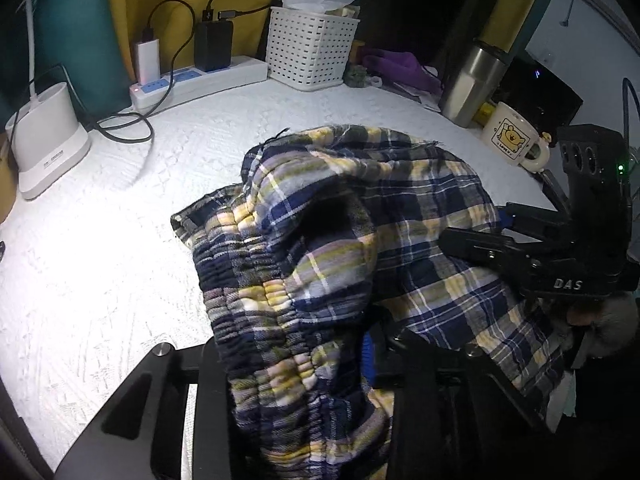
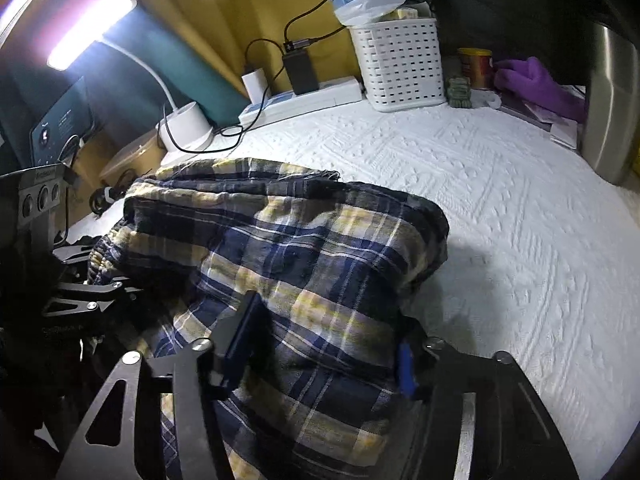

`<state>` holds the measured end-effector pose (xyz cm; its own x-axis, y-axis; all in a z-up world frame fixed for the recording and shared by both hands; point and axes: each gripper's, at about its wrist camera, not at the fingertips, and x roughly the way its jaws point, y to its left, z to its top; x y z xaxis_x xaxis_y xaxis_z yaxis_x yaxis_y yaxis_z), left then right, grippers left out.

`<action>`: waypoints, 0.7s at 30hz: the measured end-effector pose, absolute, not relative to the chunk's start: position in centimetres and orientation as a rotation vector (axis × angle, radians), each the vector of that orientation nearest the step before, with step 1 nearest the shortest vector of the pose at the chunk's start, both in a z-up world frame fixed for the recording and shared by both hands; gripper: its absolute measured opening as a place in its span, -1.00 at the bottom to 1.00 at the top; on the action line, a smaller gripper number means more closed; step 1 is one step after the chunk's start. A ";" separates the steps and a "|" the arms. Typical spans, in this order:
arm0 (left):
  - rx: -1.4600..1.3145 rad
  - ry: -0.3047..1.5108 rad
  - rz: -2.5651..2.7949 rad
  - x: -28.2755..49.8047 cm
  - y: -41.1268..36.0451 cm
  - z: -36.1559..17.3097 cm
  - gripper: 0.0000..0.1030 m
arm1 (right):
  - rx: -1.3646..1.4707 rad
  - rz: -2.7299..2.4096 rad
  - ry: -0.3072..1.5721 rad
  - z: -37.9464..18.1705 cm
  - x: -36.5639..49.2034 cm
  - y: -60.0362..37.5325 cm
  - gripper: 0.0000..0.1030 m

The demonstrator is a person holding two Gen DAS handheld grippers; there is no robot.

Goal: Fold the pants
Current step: 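Grasp the folded pants edge with both tools, then lift the pants up with both tools and hold them hanging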

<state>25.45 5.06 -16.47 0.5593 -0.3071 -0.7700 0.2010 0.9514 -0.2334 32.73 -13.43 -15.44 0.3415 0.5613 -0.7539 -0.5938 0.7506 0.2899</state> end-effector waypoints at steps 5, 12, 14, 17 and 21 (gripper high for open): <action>-0.121 0.907 -0.300 25.0 4.9 -15.8 -0.47 | -0.019 0.765 0.952 -14.9 32.2 -13.4 -0.27; -0.117 0.860 -0.305 23.9 4.8 -14.3 -0.50 | -0.019 0.772 0.903 -13.0 31.1 -13.4 -0.32; -0.118 0.845 -0.305 23.4 4.8 -13.8 -0.50 | -0.019 0.774 0.885 -12.3 30.6 -13.5 -0.32; -0.111 0.822 -0.302 22.8 4.6 -12.8 -0.51 | -0.024 0.778 0.860 -11.3 29.9 -13.6 -0.32; -0.080 0.797 -0.292 21.8 4.3 -11.5 -0.51 | -0.032 0.784 0.824 -10.0 28.8 -13.8 -0.32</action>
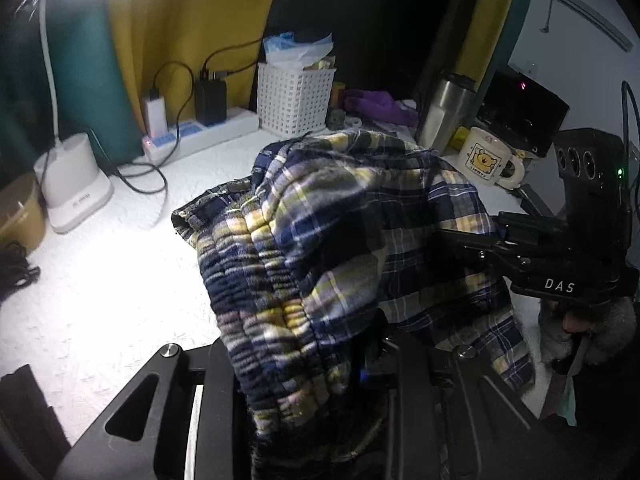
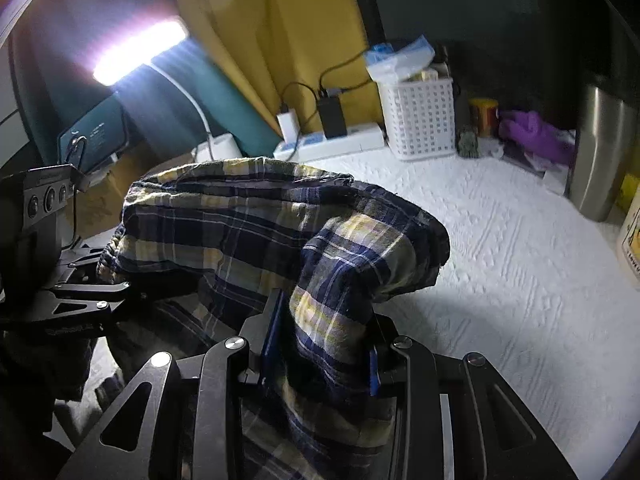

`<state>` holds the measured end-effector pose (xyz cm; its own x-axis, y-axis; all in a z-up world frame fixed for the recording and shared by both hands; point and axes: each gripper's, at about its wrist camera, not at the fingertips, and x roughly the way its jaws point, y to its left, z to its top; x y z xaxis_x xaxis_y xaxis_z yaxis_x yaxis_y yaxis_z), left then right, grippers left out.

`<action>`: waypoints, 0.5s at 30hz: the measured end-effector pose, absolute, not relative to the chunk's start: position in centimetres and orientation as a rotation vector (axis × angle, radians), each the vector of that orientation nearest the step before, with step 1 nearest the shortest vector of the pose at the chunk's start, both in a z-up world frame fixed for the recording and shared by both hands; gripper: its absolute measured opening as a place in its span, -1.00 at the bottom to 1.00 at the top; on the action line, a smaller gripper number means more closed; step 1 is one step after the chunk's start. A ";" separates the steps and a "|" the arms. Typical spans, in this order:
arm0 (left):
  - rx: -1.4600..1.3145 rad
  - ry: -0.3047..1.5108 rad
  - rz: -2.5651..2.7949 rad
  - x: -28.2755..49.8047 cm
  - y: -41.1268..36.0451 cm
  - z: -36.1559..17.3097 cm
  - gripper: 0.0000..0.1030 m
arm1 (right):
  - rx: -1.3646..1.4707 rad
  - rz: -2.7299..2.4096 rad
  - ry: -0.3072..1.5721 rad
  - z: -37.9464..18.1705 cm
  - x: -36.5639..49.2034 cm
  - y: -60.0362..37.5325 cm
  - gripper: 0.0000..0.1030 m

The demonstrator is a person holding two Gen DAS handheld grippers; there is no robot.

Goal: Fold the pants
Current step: 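Lift the pants up with both tools and hold them hanging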

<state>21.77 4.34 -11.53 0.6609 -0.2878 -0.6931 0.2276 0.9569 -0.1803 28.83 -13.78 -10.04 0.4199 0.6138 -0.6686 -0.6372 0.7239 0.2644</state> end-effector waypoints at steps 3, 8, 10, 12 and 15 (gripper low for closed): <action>-0.074 0.772 -0.290 20.9 4.2 -10.6 -0.51 | -0.035 0.786 0.795 -9.1 28.0 -14.0 -0.32; -0.060 0.733 -0.284 19.4 4.0 -9.4 -0.51 | -0.041 0.788 0.757 -7.7 26.5 -14.3 -0.32; -0.057 0.719 -0.283 18.8 3.9 -8.9 -0.51 | -0.042 0.787 0.744 -7.1 25.9 -14.5 -0.32; -0.053 0.706 -0.284 18.2 3.8 -8.6 -0.51 | -0.043 0.786 0.732 -6.7 25.3 -14.7 -0.32; -0.044 0.688 -0.283 17.4 3.6 -8.0 -0.51 | -0.044 0.787 0.717 -6.1 24.5 -14.9 -0.32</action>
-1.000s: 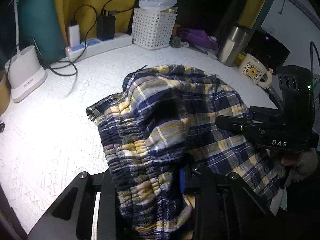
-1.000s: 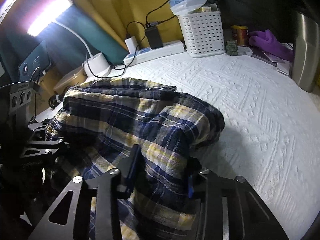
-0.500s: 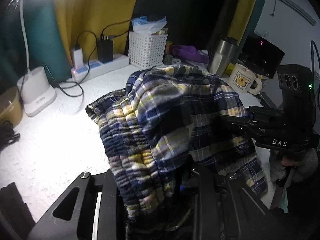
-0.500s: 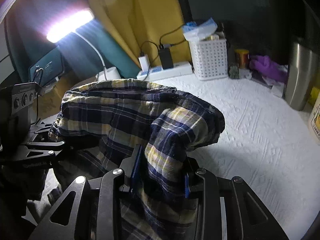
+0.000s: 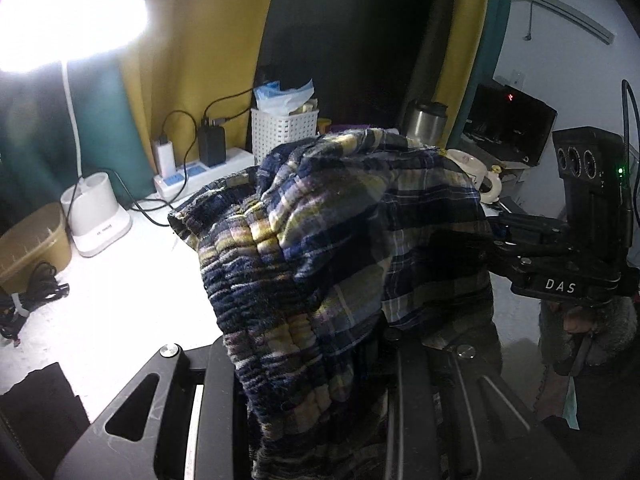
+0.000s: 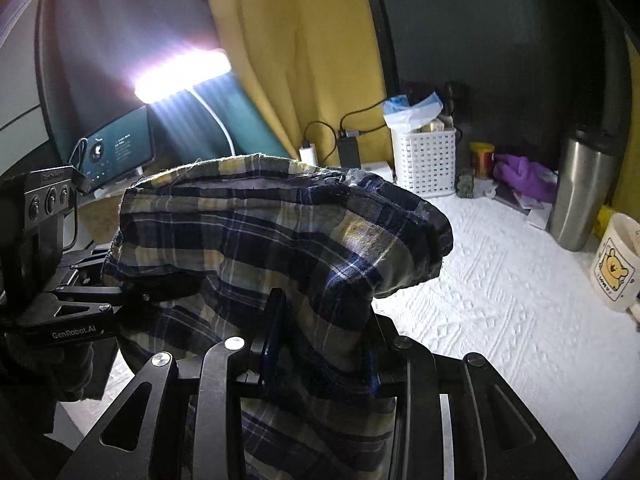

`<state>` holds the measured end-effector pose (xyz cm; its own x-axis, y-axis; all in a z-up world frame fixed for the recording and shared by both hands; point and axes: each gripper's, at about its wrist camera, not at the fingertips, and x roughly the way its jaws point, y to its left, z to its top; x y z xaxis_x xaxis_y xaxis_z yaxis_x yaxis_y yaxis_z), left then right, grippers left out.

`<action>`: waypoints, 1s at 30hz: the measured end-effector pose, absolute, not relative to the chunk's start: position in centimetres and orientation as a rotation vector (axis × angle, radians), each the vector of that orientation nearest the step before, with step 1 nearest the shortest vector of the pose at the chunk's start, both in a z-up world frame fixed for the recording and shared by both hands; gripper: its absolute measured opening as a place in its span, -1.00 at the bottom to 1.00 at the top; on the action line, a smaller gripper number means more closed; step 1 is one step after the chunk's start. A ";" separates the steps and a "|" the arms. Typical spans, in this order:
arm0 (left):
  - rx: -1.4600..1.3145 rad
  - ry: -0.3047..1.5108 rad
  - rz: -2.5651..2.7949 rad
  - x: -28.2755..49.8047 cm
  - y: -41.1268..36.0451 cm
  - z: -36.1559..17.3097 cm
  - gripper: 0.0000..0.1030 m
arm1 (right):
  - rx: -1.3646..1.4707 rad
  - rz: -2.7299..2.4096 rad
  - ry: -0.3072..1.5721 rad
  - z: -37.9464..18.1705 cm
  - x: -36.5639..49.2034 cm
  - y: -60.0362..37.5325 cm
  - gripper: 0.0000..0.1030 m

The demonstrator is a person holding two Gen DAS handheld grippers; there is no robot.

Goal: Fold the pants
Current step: 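Lift the pants up with both tools and hold them hanging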

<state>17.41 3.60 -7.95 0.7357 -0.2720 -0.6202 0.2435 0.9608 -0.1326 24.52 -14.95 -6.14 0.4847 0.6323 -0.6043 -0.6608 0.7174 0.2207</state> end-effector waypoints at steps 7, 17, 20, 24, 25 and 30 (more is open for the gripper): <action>-0.029 0.661 -0.274 15.9 3.4 -6.8 -0.51 | -0.047 0.786 0.680 -4.8 22.6 -15.5 -0.32; -0.016 0.616 -0.279 13.4 3.1 -5.6 -0.51 | -0.053 0.784 0.636 -3.5 19.9 -16.3 -0.32; -0.014 0.602 -0.280 12.6 2.9 -5.4 -0.51 | -0.054 0.785 0.622 -3.2 19.1 -16.6 -0.32; -0.009 0.586 -0.282 12.1 2.8 -5.0 -0.51 | -0.058 0.788 0.603 -2.7 18.2 -17.0 -0.34; -0.005 0.581 -0.282 11.9 2.7 -4.9 -0.51 | -0.059 0.788 0.598 -2.6 18.0 -17.0 -0.41; 0.007 0.544 -0.275 11.4 3.2 -4.1 -0.51 | -0.061 0.787 0.559 -1.3 17.0 -17.6 -0.51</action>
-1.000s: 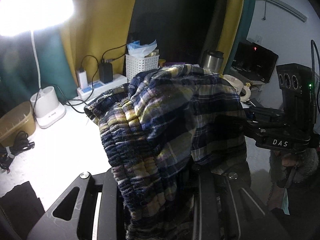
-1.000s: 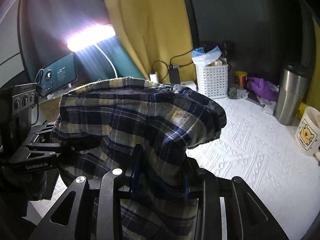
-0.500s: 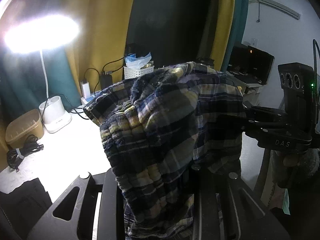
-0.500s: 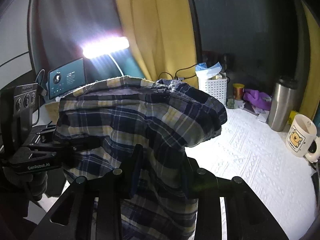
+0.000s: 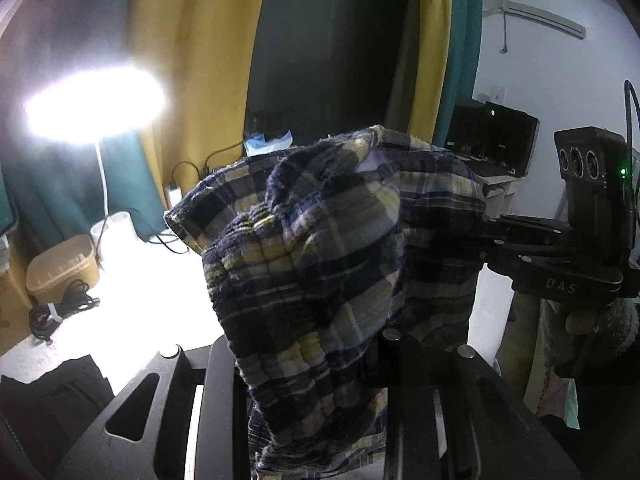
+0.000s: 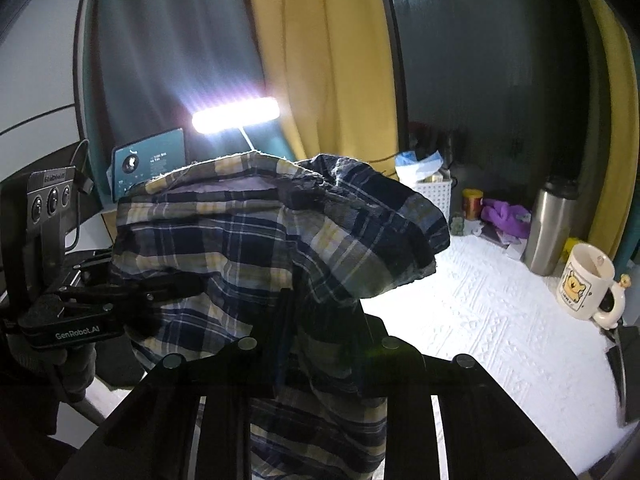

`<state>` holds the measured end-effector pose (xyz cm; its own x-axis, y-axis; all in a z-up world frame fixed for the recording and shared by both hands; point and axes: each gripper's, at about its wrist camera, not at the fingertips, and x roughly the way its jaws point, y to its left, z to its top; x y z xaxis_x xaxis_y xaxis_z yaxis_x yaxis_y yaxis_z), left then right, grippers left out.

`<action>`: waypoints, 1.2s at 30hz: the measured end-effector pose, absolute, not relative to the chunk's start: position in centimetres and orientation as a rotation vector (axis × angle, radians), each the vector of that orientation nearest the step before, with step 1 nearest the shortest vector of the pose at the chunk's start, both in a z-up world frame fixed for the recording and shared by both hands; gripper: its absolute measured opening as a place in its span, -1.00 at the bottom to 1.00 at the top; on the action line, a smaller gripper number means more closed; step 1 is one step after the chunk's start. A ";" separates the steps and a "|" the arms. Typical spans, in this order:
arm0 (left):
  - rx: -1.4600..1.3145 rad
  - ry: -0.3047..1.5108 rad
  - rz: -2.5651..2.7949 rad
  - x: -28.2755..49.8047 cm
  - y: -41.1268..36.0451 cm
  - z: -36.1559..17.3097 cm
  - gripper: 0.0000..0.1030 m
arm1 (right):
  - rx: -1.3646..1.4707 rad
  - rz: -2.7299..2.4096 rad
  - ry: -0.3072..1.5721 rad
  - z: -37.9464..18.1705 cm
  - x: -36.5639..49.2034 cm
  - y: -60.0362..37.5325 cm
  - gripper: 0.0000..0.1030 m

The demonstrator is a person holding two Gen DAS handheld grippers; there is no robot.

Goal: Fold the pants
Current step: 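Lift the pants up with both tools and hold them hanging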

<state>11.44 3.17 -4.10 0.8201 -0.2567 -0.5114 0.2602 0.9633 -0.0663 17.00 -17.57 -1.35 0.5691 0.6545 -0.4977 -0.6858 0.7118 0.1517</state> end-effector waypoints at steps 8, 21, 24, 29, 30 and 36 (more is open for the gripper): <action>0.023 0.483 -0.263 9.7 3.6 -3.1 -0.51 | -0.065 0.800 0.496 0.7 15.0 -17.9 -0.51; 0.082 0.361 -0.212 6.0 4.9 -1.3 -0.51 | -0.093 0.832 0.383 4.1 11.6 -17.2 -0.51; 0.087 0.335 -0.198 4.9 5.5 -1.1 -0.51 | -0.097 0.840 0.364 4.6 10.9 -16.9 -0.51; 0.106 0.303 -0.176 3.1 6.0 -0.7 -0.51 | -0.110 0.853 0.339 5.3 9.6 -16.3 -0.51; 0.108 0.294 -0.172 2.7 6.2 -0.6 -0.51 | -0.114 0.855 0.334 5.5 9.3 -16.2 -0.51; 0.097 0.249 -0.156 0.7 7.3 -0.1 -0.51 | -0.146 0.875 0.294 6.7 7.5 -15.1 -0.51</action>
